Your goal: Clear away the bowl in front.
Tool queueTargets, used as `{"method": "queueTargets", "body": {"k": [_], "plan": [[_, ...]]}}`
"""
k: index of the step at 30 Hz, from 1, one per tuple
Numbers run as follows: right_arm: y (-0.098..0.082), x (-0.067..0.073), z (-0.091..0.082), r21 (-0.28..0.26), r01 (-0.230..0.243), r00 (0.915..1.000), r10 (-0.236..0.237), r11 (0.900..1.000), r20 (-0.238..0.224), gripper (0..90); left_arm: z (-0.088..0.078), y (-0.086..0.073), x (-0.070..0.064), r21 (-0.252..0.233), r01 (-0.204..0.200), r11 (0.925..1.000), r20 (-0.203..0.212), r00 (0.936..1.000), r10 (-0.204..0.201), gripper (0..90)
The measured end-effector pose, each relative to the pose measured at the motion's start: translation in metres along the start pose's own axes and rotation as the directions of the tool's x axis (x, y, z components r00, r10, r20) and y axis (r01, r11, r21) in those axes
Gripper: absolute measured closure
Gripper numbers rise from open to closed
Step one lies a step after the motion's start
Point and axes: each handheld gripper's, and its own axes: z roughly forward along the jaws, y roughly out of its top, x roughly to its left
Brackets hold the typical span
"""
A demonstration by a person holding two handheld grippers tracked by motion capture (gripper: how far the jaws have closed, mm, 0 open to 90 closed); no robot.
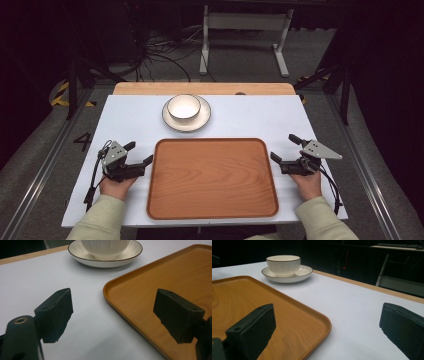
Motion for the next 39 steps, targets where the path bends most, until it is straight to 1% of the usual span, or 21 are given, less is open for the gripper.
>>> {"method": "queueTargets", "body": {"k": [3, 4, 6, 8, 12, 13, 14, 17, 20, 22, 23, 24, 26, 27, 29, 32, 37, 39], "plan": [[0.0, 0.001, 0.0, -0.001, 0.002, 1.0, -0.002, 1.0, -0.004, 1.1, 0.0, 0.0, -0.001, 0.001, 0.007, 1.0, 0.006, 1.0, -0.007, 16.8], [0.0, 0.0, -0.001, -0.004, -0.009, 1.0, 0.008, 1.0, -0.002, 0.8, -0.001, 0.0, -0.001, 0.0, 0.001, 1.0, 0.009, 1.0, -0.001, 16.5], [0.0, 0.0, -0.001, -0.008, -0.012, 0.9999, 0.012, 1.0, -0.001, 0.7, -0.002, 0.0, -0.001, 0.0, -0.006, 1.0, 0.011, 0.9999, 0.006, 16.4], [0.0, -0.002, -0.001, -0.009, -0.024, 0.9997, 0.024, 1.0, 0.0, 0.7, -0.003, 0.0, -0.002, 0.003, 0.001, 1.0, 0.011, 0.9999, -0.002, 15.7], [0.0, -0.002, -0.001, -0.011, -0.027, 0.9996, 0.027, 1.0, -0.001, 0.7, -0.004, 0.001, -0.001, -0.003, 0.015, 0.9999, 0.006, 0.9999, -0.015, 15.9], [0.0, -0.002, 0.0, -0.01, -0.026, 0.9997, 0.026, 1.0, -0.003, 0.7, -0.006, 0.002, -0.001, -0.005, 0.017, 0.9998, -0.003, 0.9998, -0.017, 16.0], [0.0, -0.002, 0.0, -0.009, -0.027, 0.9996, 0.027, 1.0, -0.003, 0.7, -0.007, 0.004, 0.0, -0.008, 0.024, 0.9997, -0.004, 0.9997, -0.024, 16.0], [-0.001, -0.002, 0.0, -0.009, -0.036, 0.9993, 0.036, 0.999, -0.004, 0.7, -0.01, 0.014, 0.0, -0.019, 0.006, 0.9998, -0.011, 0.9999, -0.007, 15.9], [-0.001, -0.003, 0.001, -0.005, -0.039, 0.9992, 0.039, 0.999, -0.002, 0.3, -0.011, 0.027, -0.005, -0.035, -0.039, 0.9986, 0.003, 0.9992, 0.039, 16.4], [-0.001, -0.002, 0.001, -0.002, -0.04, 0.9992, 0.04, 0.999, -0.003, 0.3, -0.011, 0.031, -0.007, -0.042, -0.047, 0.998, 0.013, 0.9988, 0.048, 16.6], [-0.001, -0.002, 0.001, -0.002, -0.04, 0.9992, 0.04, 0.999, -0.003, 0.3, -0.011, 0.031, -0.007, -0.042, -0.047, 0.998, 0.013, 0.9988, 0.048, 16.6], [-0.001, -0.002, 0.001, 0.0, -0.042, 0.9991, 0.042, 0.999, -0.002, 0.3, -0.012, 0.035, -0.008, -0.05, -0.048, 0.9976, 0.019, 0.9986, 0.049, 16.6], [-0.001, -0.002, 0.002, 0.003, -0.048, 0.9989, 0.048, 0.999, -0.002, 0.3, -0.013, 0.043, -0.009, -0.063, -0.035, 0.9974, 0.043, 0.9984, 0.038, 16.2], [-0.001, -0.003, 0.002, 0.003, -0.05, 0.9987, 0.05, 0.999, -0.003, 0.2, -0.013, 0.047, -0.008, -0.07, -0.036, 0.9969, 0.051, 0.9979, 0.04, 16.1], [-0.002, -0.003, 0.002, 0.004, -0.053, 0.9986, 0.053, 0.999, -0.001, 0.1, -0.013, 0.052, -0.009, -0.079, -0.03, 0.9965, 0.057, 0.9978, 0.034, 15.8], [-0.002, -0.003, 0.002, 0.004, -0.056, 0.9984, 0.056, 0.998, 0.0, 0.1, -0.013, 0.058, -0.008, -0.092, -0.032, 0.9952, 0.058, 0.9976, 0.037, 15.7], [-0.002, -0.002, 0.002, 0.007, -0.052, 0.9986, 0.052, 0.999, 0.0, 0.2, -0.01, 0.071, -0.003, -0.127, -0.003, 0.9919, 0.069, 0.9976, 0.011, 14.8], [-0.002, -0.002, 0.002, 0.008, -0.053, 0.9986, 0.053, 0.999, 0.0, 0.1, -0.009, 0.073, -0.002, -0.128, 0.001, 0.9918, 0.07, 0.9975, 0.008, 14.8]]}}
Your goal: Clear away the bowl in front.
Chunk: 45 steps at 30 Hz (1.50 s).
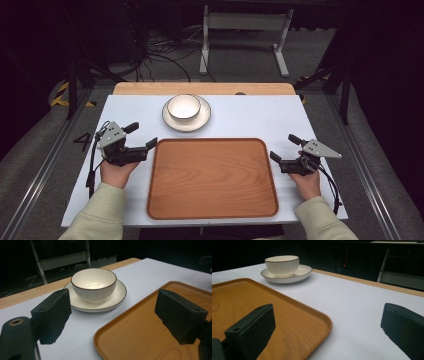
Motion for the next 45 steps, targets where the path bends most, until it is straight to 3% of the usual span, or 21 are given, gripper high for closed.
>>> {"method": "queueTargets", "body": {"k": [14, 19, 23, 25, 30, 34, 40, 45], "plan": [[-0.001, 0.0, 0.001, 0.012, -0.01, 0.9999, 0.01, 1.0, 0.007, 0.1, 0.012, 0.019, 0.007, -0.032, 0.021, 0.9993, 0.029, 0.9994, -0.02, 14.5], [-0.001, -0.001, 0.001, 0.018, -0.025, 0.9994, 0.024, 1.0, 0.024, 0.1, 0.019, 0.026, 0.008, -0.016, 0.011, 0.9998, 0.032, 0.9994, -0.01, 15.1], [-0.001, 0.001, 0.001, 0.024, -0.018, 0.9998, 0.018, 1.0, 0.011, 0.1, 0.028, 0.032, 0.011, -0.015, 0.009, 0.9998, 0.036, 0.9993, -0.008, 15.4], [-0.001, 0.003, 0.003, 0.032, -0.001, 1.0, 0.001, 0.999, 0.007, 0.1, 0.035, 0.035, 0.015, -0.021, 0.031, 0.9993, 0.043, 0.9986, -0.03, 15.6], [-0.002, 0.003, 0.003, 0.042, -0.027, 0.9996, 0.028, 0.999, -0.005, 0.1, 0.047, 0.039, 0.021, -0.006, 0.042, 0.9991, 0.055, 0.9976, -0.042, 16.0], [-0.001, 0.002, 0.002, 0.035, -0.037, 0.9993, 0.038, 0.999, -0.004, 0.2, 0.057, 0.05, 0.028, 0.018, 0.073, 0.9972, 0.075, 0.9944, -0.074, 16.0], [-0.001, 0.001, 0.002, 0.038, -0.046, 0.9989, 0.046, 0.998, 0.005, 0.2, 0.065, 0.065, 0.032, 0.04, 0.035, 0.9986, 0.059, 0.9976, -0.038, 16.0], [-0.001, -0.002, 0.001, 0.021, -0.082, 0.9966, 0.082, 0.996, -0.003, 0.1, 0.078, 0.074, 0.031, 0.069, -0.002, 0.9976, 0.06, 0.9982, -0.002, 15.8]]}}
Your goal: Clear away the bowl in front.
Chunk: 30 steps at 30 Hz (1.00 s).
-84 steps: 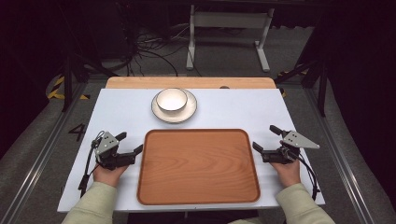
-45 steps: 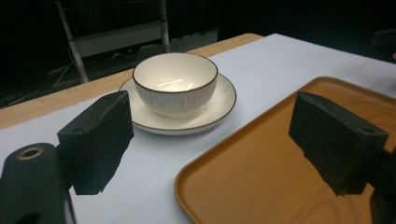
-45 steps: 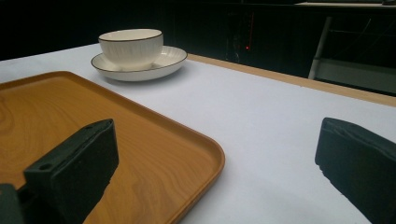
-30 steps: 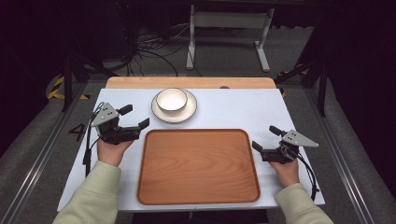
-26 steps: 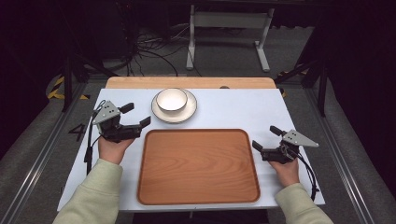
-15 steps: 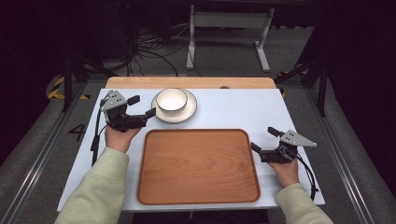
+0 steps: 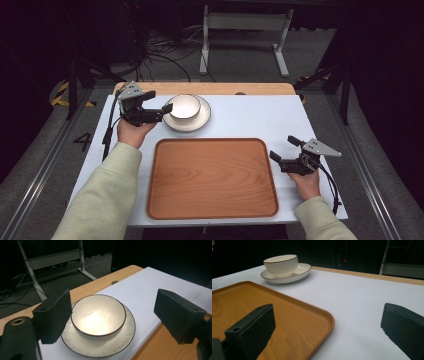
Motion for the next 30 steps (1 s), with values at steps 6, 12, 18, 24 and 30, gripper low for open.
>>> {"method": "queueTargets", "body": {"k": [6, 12, 18, 24, 30], "plan": [[0.0, -0.001, -0.001, 0.002, -0.001, 1.0, 0.001, 1.0, 0.004, 0.1, 0.014, 0.01, 0.0, 0.024, -0.03, 0.9993, -0.003, 0.9995, 0.03, 15.4], [0.0, -0.001, 0.0, 0.004, -0.017, 0.9998, 0.017, 1.0, 0.002, 0.1, 0.032, 0.019, 0.001, 0.06, -0.044, 0.9972, 0.01, 0.999, 0.044, 14.8], [0.0, -0.001, 0.0, 0.002, -0.014, 0.9999, 0.014, 1.0, 0.005, 0.1, 0.044, 0.025, 0.0, 0.085, -0.059, 0.9946, 0.029, 0.998, 0.056, 14.5], [0.0, -0.001, 0.0, 0.029, 0.007, 0.9998, -0.007, 1.0, 0.021, 0.2, 0.054, 0.028, 0.004, 0.156, -0.072, 0.9852, 0.044, 0.9969, 0.065, 15.8], [0.0, 0.004, 0.002, 0.079, 0.024, 0.9995, -0.026, 0.997, 0.02, 2.7, 0.068, 0.029, 0.011, 0.267, -0.044, 0.9628, 0.112, 0.9936, 0.014, 18.0]]}}
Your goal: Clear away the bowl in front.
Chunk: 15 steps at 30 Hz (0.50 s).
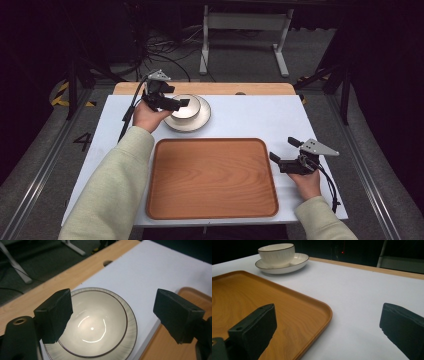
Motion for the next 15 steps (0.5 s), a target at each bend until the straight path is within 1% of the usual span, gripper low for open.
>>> {"method": "queueTargets", "body": {"k": [1, 2, 3, 4, 6, 7, 8, 9, 10, 11, 12, 13, 15], "plan": [[0.0, 0.001, 0.001, 0.018, -0.002, 0.9999, 0.002, 1.0, -0.01, 5.6, 0.004, 0.0, 0.001, 0.033, -0.005, 0.9994, 0.012, 0.9999, 0.005, 18.7], [0.0, 0.001, 0.001, 0.025, -0.004, 0.9999, 0.004, 1.0, -0.012, 6.6, 0.004, 0.0, 0.001, 0.033, -0.005, 0.9994, 0.012, 0.9999, 0.005, 18.8], [0.0, 0.001, 0.001, 0.026, -0.004, 0.9999, 0.005, 1.0, -0.017, 7.6, 0.006, -0.001, 0.003, 0.052, -0.009, 0.9986, 0.014, 0.9999, 0.008, 19.3], [0.0, 0.001, 0.001, 0.025, -0.006, 0.9998, 0.007, 1.0, -0.02, 8.7, 0.008, -0.001, 0.004, 0.054, -0.005, 0.9985, 0.016, 0.9999, 0.004, 19.8], [0.0, 0.001, 0.001, 0.027, -0.007, 0.9996, 0.007, 1.0, -0.026, 10.9, 0.012, -0.003, 0.005, 0.076, -0.008, 0.9971, 0.027, 0.9996, 0.006, 20.3], [0.0, 0.001, 0.001, 0.027, -0.009, 0.9995, 0.01, 1.0, -0.03, 12.0, 0.012, -0.003, 0.005, 0.076, -0.008, 0.9971, 0.027, 0.9996, 0.006, 21.2], [0.0, 0.001, 0.001, 0.025, -0.012, 0.9994, 0.012, 1.0, -0.031, 12.4, 0.015, -0.004, 0.005, 0.101, -0.023, 0.9946, 0.03, 0.9994, 0.02, 22.0], [0.0, 0.001, 0.0, 0.025, -0.018, 0.9993, 0.019, 1.0, -0.032, 13.0, 0.016, -0.005, 0.005, 0.112, -0.028, 0.9933, 0.033, 0.9991, 0.025, 22.6], [0.0, 0.001, 0.001, 0.022, -0.025, 0.999, 0.025, 0.999, -0.038, 13.6, 0.016, -0.005, 0.005, 0.112, -0.028, 0.9933, 0.033, 0.9991, 0.025, 23.0], [0.0, 0.001, 0.001, 0.022, -0.025, 0.999, 0.025, 0.999, -0.038, 13.6, 0.018, -0.006, 0.005, 0.116, -0.028, 0.9928, 0.039, 0.9989, 0.024, 23.0], [0.0, 0.0, 0.0, 0.022, -0.031, 0.9986, 0.032, 0.999, -0.041, 13.9, 0.019, -0.006, 0.005, 0.126, -0.037, 0.9913, 0.053, 0.9981, 0.03, 24.0], [0.0, -0.001, 0.0, 0.018, -0.035, 0.9982, 0.036, 0.999, -0.047, 13.8, 0.021, -0.007, 0.005, 0.135, -0.047, 0.9898, 0.069, 0.9969, 0.038, 28.0], [0.0, -0.001, 0.0, 0.006, -0.049, 0.9977, 0.049, 0.999, -0.046, 13.8, 0.024, -0.008, 0.005, 0.151, -0.052, 0.9871, 0.088, 0.9953, 0.039, 30.6]]}}
